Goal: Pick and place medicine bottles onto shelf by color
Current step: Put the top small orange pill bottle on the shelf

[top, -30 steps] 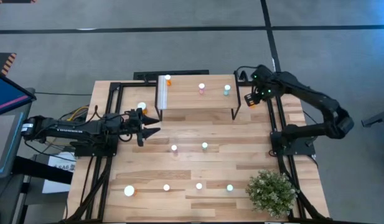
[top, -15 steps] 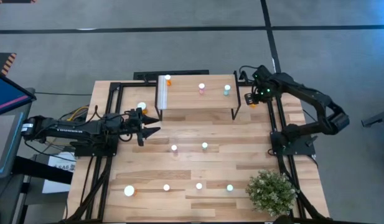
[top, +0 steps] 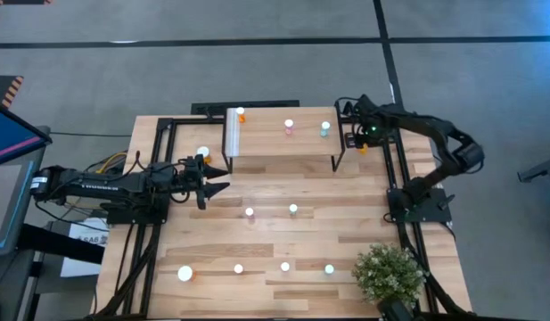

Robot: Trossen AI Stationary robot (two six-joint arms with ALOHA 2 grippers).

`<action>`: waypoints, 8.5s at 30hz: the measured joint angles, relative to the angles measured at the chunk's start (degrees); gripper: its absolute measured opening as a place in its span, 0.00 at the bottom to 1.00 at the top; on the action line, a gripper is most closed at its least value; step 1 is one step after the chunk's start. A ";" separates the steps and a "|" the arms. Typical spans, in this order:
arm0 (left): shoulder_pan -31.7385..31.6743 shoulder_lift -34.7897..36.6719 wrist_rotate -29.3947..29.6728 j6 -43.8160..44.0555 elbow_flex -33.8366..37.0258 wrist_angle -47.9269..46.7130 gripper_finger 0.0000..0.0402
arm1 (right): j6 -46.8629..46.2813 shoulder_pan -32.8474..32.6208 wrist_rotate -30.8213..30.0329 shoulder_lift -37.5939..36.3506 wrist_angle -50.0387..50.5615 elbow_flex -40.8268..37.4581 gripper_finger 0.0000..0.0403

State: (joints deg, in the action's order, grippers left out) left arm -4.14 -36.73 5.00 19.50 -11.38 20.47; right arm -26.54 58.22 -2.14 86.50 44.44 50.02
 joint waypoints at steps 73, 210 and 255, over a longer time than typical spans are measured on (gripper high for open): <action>0.00 0.02 -3.13 -0.15 -0.02 0.02 0.53 | -30.78 -8.16 -24.53 -2.06 -4.12 -5.98 0.70; 0.14 0.00 -1.12 1.58 0.02 8.45 0.53 | 4.07 -51.51 -30.49 -56.67 -60.99 -32.00 0.30; 4.22 -27.86 -2.83 -5.64 -18.73 18.11 0.72 | 21.51 -69.67 -23.56 6.24 -108.18 -6.41 0.31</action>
State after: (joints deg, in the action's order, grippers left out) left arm 0.08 -64.59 2.17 13.86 -30.11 38.58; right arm -5.03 -11.45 -25.70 92.75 -63.74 43.61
